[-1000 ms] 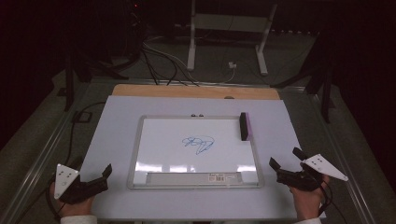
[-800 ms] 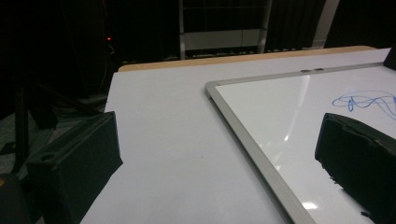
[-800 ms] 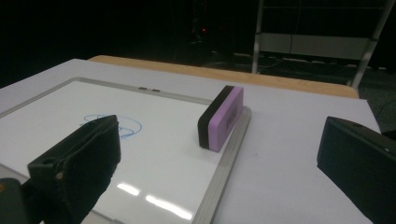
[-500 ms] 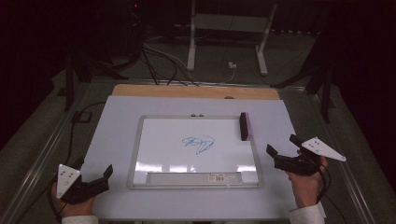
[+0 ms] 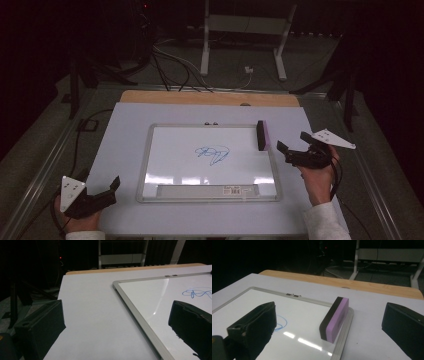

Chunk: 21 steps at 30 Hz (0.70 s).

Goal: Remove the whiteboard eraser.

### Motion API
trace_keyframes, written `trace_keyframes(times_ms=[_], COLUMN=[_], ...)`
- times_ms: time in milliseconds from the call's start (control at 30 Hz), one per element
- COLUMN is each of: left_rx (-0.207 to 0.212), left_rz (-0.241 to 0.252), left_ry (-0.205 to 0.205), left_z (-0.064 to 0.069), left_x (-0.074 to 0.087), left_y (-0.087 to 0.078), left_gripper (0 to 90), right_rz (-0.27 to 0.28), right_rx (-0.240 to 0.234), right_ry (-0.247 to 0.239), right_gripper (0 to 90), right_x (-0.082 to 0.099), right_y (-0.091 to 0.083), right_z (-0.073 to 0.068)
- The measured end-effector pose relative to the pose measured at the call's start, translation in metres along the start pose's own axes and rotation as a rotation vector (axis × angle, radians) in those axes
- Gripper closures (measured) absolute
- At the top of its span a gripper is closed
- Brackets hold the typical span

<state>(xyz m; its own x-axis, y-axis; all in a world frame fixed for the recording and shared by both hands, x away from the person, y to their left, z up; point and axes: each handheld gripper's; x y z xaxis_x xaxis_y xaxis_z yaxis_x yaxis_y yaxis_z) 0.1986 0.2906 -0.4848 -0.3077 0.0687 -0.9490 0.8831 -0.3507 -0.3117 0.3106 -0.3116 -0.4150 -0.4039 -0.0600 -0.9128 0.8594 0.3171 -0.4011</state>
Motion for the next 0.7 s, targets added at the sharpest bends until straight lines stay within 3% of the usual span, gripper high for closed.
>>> trace_keyframes(times_ms=[267,700], left_rx=[-0.004,-0.006], left_rz=[-0.002,-0.006], left_ry=[0.000,-0.003], left_z=[0.001,-0.001], left_x=[0.000,0.001], left_y=[0.001,0.001], left_gripper=[1.2,1.2], right_rz=[-0.060,-0.135], right_rx=[0.002,0.015], right_ry=[0.046,0.072], right_gripper=[0.0,0.0], right_x=[-0.004,-0.004], right_y=[0.029,0.063], right_z=[0.009,0.012])
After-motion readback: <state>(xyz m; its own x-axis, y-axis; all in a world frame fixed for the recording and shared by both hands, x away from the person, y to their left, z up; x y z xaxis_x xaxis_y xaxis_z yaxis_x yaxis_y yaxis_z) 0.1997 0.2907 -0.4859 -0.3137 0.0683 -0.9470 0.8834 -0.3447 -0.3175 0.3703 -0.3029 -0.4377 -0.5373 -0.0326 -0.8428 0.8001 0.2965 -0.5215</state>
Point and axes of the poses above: each handheld gripper's, and its own axes: y roughly forward along the jaws, x roughly out of its underside, z roughly to its right, and after that the axes turned 8 degrees about x, right-handed
